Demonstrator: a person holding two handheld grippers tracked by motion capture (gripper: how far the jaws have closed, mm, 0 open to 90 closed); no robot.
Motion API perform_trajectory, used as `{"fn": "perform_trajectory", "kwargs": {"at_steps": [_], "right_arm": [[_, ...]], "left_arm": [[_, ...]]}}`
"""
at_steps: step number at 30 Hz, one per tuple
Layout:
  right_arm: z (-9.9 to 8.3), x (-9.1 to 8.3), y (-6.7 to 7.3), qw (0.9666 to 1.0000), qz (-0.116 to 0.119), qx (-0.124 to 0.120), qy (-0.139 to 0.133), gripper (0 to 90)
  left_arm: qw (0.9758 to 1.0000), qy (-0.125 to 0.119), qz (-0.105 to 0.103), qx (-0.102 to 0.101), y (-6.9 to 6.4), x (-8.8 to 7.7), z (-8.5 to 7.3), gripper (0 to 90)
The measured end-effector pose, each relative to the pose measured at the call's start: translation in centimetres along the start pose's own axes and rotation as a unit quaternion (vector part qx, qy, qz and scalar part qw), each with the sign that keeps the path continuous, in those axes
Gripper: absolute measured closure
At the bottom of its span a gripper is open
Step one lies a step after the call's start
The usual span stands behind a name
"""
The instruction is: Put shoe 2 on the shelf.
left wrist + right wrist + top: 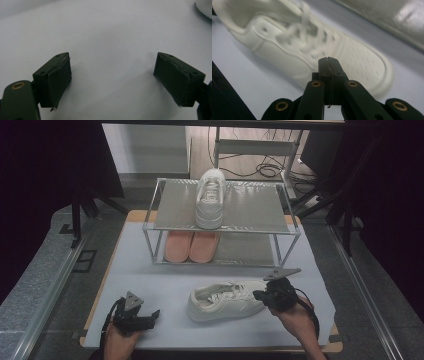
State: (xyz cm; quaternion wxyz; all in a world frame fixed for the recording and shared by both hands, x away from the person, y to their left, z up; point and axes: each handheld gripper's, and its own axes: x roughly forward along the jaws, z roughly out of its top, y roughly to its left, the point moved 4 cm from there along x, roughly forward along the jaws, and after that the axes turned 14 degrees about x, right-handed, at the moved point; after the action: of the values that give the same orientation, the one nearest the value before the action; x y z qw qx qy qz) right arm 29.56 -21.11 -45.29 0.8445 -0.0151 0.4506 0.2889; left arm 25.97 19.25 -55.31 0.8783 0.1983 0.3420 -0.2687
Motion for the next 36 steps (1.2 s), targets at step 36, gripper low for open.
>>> {"fn": "perform_trajectory", "kwargs": {"at_steps": [36], "right_arm": [[-0.3,5.9,-5.9,0.9977,-0.022,0.064,0.004,90.0]], "left_arm": [[1.0000,0.002,-0.002,0.001,0.1,0.0,0.0,14.3]]}}
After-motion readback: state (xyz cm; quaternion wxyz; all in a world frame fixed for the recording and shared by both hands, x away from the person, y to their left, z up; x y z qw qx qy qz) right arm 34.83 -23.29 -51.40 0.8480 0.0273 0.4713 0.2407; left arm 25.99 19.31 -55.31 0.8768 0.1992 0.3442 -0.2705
